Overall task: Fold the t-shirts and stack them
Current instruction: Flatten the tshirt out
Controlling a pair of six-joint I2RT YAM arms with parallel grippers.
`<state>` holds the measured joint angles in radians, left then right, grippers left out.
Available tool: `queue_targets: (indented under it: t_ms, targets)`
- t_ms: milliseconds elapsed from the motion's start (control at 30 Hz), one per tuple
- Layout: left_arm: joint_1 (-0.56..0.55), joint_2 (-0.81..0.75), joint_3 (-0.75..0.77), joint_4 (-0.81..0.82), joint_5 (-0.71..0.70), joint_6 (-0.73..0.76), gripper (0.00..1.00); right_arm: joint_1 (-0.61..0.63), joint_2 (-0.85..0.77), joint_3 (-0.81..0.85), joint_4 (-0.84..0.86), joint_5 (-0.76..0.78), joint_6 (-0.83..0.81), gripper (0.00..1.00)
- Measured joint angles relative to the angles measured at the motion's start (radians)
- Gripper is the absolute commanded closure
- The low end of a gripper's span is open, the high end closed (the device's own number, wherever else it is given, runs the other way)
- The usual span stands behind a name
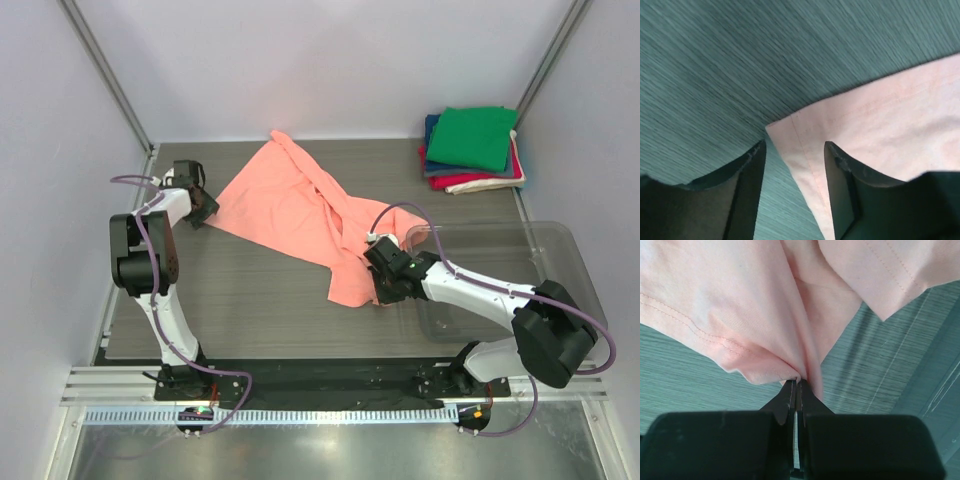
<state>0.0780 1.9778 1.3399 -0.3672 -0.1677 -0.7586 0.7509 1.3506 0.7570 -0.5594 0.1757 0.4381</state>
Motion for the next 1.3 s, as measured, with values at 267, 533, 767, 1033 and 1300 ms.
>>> queue_targets:
  t_ms: [267, 533, 767, 1033, 1300]
  targets:
    - [0.0, 0.031, 0.016, 0.032, 0.003, -0.005, 1.0, 0.0, 0.007, -0.002, 0.016, 0.0, -0.003, 0.99]
    - [-0.001, -0.091, -0.031, -0.048, 0.003, 0.002, 1.0, 0.0, -0.048, 0.044, -0.009, -0.004, -0.003, 0.99]
    - [-0.004, -0.555, 0.04, -0.237, -0.018, 0.041, 1.0, 0.0, -0.192, 0.379, -0.081, 0.028, -0.041, 0.99]
    - [-0.004, -0.911, 0.406, -0.448, -0.101, 0.105, 1.0, 0.0, -0.362, 0.827, -0.154, 0.059, -0.098, 0.99]
    - [-0.004, -1.121, 0.599, -0.614, -0.174, 0.164, 1.0, 0.0, -0.571, 0.996, -0.175, -0.043, -0.191, 0.99]
